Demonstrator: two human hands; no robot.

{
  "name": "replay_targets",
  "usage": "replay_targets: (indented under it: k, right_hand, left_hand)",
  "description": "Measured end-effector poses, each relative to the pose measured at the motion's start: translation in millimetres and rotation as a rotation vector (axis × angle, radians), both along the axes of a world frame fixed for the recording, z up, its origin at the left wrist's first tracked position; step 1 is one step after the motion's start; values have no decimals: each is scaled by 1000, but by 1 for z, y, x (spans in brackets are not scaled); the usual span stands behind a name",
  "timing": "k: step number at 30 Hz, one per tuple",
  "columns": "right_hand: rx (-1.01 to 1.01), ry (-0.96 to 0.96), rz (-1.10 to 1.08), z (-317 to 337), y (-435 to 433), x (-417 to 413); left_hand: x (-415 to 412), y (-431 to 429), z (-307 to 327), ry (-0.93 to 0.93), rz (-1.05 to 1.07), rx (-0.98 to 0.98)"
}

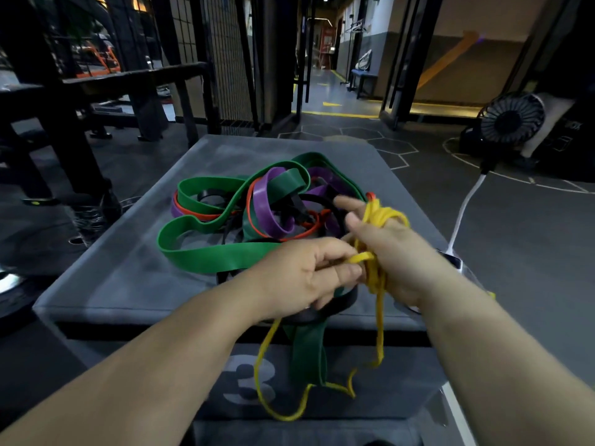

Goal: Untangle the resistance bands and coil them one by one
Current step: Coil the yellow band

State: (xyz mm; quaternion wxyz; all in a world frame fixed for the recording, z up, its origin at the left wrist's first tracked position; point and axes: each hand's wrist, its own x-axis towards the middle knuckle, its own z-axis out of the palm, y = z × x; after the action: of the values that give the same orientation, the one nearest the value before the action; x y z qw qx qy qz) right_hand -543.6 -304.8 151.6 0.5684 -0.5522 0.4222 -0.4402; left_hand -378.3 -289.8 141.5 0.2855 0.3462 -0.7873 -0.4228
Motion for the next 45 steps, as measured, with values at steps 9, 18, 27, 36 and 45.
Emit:
replay_targets:
  k: [9,18,27,36,45]
  right_hand:
    - [241,102,309,1,12,8]
    - [320,-188,448,-14,5,7]
    - [292,-534,806,-23,9,20]
    - [313,-664,838,-17,12,21]
    - [215,-812,899,1,21,13]
  left_hand:
    - [25,-13,8,200,269,18]
    - [27,-17,5,316,334,-224]
    - [14,-15,-9,422,224,-2]
    - [15,-15,-17,374,-10,253]
    - [7,-9,-20,537,-41,425]
